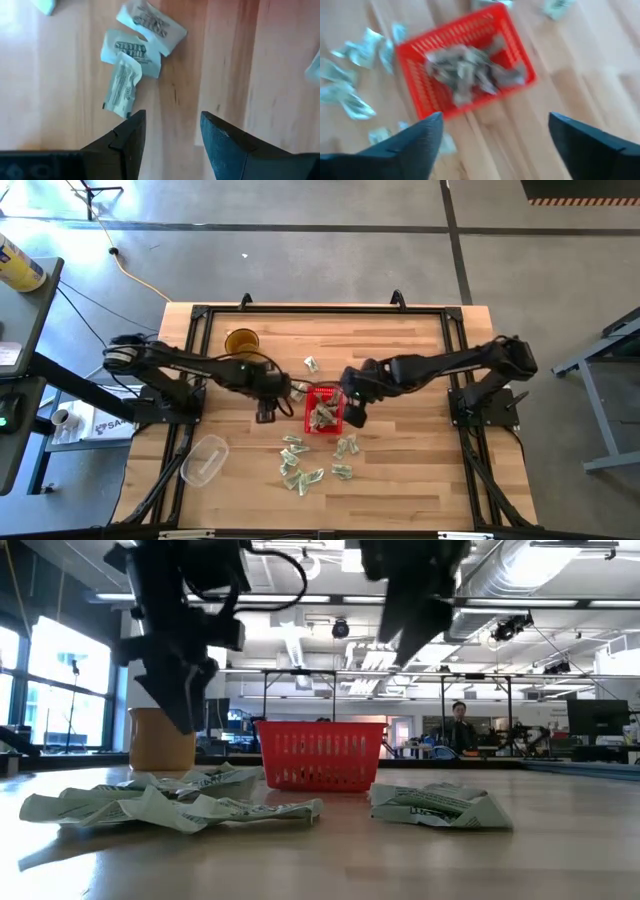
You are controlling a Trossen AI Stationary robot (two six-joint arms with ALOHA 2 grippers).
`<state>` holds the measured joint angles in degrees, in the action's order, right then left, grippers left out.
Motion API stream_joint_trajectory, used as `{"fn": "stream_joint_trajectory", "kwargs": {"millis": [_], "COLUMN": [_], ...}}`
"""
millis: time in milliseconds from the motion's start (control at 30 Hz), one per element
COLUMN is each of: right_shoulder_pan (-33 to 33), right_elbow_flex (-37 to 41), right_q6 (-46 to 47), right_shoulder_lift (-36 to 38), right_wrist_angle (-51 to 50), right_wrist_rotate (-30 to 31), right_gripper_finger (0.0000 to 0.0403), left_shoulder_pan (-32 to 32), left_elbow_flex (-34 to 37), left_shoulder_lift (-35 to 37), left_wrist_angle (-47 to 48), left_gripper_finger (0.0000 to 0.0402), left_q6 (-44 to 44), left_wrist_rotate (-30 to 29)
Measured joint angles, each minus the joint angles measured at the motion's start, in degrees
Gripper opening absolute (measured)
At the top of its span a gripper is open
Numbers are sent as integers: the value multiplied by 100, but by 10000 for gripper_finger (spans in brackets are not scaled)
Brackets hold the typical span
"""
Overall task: Pick and place Stevia / Truvia into bins
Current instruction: Put the white stevia packet into the red basket
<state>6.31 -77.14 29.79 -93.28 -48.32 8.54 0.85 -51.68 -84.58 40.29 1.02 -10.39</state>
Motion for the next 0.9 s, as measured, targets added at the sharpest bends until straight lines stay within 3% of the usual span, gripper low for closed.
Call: {"fn": "stream_joint_trajectory", "kwargs": {"millis": [133, 367, 600, 700, 867, 900], "right_shoulder_pan": [387, 990, 1340, 1416, 1477, 1475], "right_elbow_flex": [53, 352, 620, 708, 758, 758], "right_q6": [523, 1556, 2407, 2582, 2577, 2545], "right_shoulder_lift": [298, 451, 453, 453, 453, 453], "right_wrist_angle": [-583, -736, -719, -725, -793, -819], "right_wrist_rotate": [498, 992, 1105, 1118, 1290, 1357], "right_gripper_finger": [395, 395, 396, 393, 380, 377], "left_shoulder_pan": [-511, -1383, -1461, -1393, -1359, -1350], "left_elbow_flex": [0, 0, -27, -33, -10, -9], "left_shoulder_lift": [-228, -590, -1200, -1317, -1108, -1033], "left_wrist_angle": [-141, -789, -630, -635, -654, -554], "left_gripper_finger": [221, 221, 216, 179, 36, 23], "left_q6": [-885, -1618, -2029, -1769, -1051, -849], "left_wrist_rotate": [421, 1001, 1316, 1161, 993, 1041]}}
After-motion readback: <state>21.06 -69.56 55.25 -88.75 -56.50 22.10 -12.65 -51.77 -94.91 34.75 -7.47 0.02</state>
